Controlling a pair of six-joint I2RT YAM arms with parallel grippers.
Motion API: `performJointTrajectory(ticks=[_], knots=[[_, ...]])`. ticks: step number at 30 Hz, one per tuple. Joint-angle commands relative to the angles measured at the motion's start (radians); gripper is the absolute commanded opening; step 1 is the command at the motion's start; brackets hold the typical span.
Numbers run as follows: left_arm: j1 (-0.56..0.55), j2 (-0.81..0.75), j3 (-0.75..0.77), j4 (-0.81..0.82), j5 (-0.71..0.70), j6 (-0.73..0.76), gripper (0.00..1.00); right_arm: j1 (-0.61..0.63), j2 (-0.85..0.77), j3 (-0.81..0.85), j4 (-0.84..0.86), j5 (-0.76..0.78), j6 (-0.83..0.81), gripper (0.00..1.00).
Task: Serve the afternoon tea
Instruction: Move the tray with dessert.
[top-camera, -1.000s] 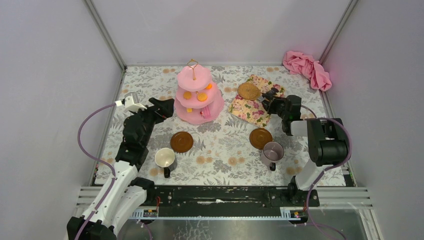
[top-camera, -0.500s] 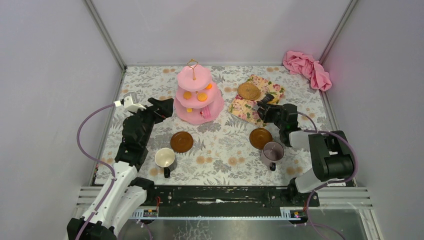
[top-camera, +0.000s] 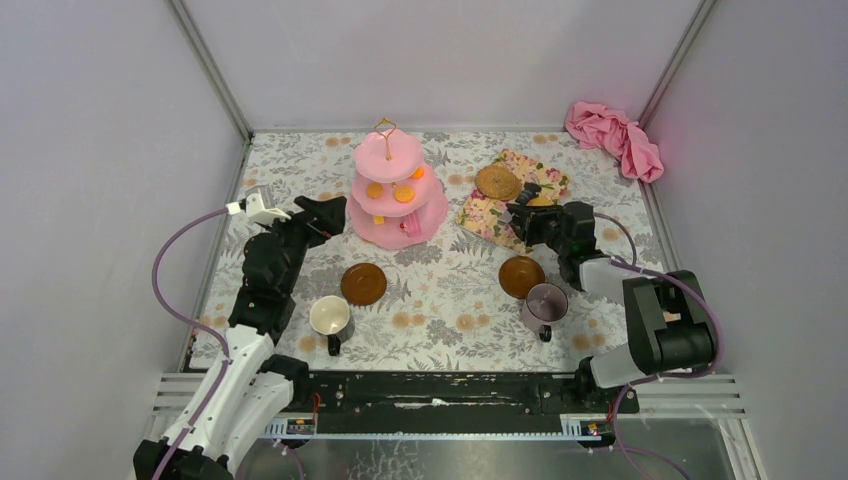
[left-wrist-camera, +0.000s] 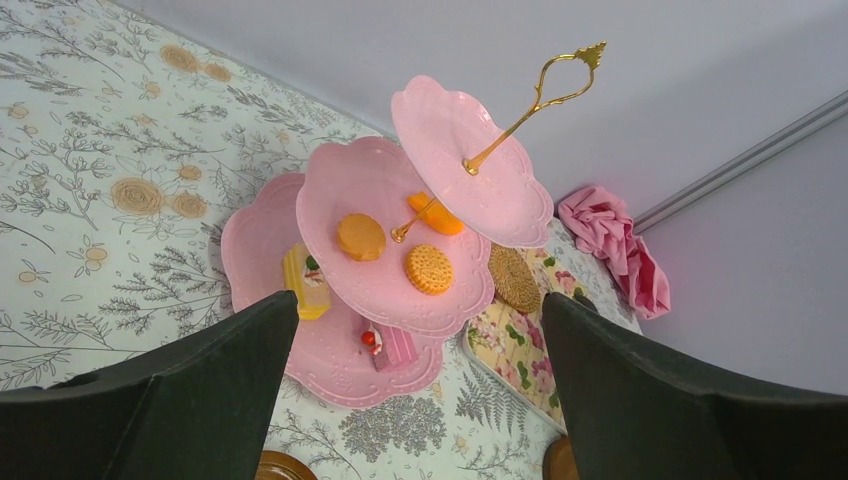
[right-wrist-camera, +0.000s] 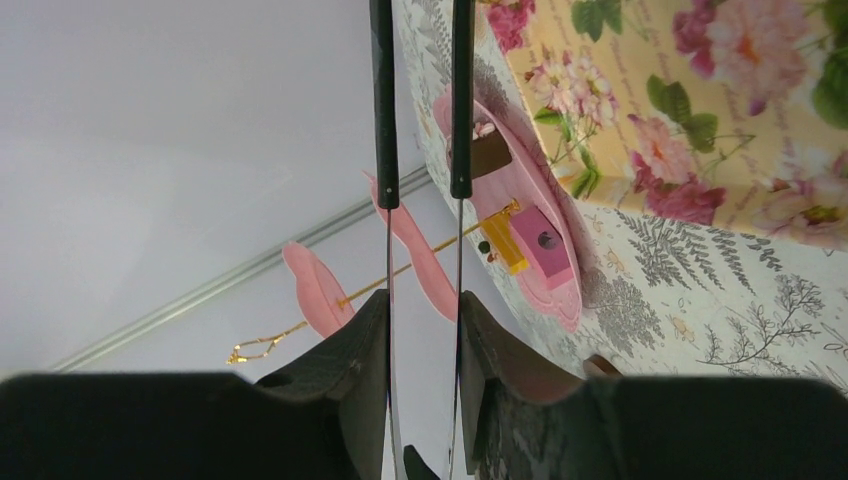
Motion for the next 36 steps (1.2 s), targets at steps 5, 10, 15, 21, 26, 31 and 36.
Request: performJointTrajectory(ticks=[5,10,15,21,26,31,36], knots=[[0.002,-0.017,-0.01,0.033,-0.004,0.008,1.0,0.0,-0.113,0.106,-0.198,-0.065,-0.192,0.35],[0.002,-0.024,-0.011,0.033,-0.009,0.008,1.0,-0.028,-0.195,0.104,-0.32,-0.079,-0.261,0.38],[0.001,-0.028,-0.011,0.033,-0.013,0.006,1.0,-0.055,-0.268,0.108,-0.431,-0.122,-0.329,0.43],[0.001,-0.027,-0.012,0.039,-0.014,0.0,1.0,-0.098,-0.297,0.093,-0.519,-0.186,-0.392,0.44],[-0.003,-0.028,-0.011,0.038,-0.021,0.004,1.0,-0.126,-0.297,0.058,-0.507,-0.229,-0.398,0.44],[-0.005,-0.028,-0.009,0.036,-0.02,0.004,1.0,-0.146,-0.292,0.036,-0.505,-0.232,-0.412,0.44],[-0.005,-0.024,-0.009,0.034,-0.016,0.003,1.0,-0.171,-0.264,0.018,-0.484,-0.243,-0.421,0.43]])
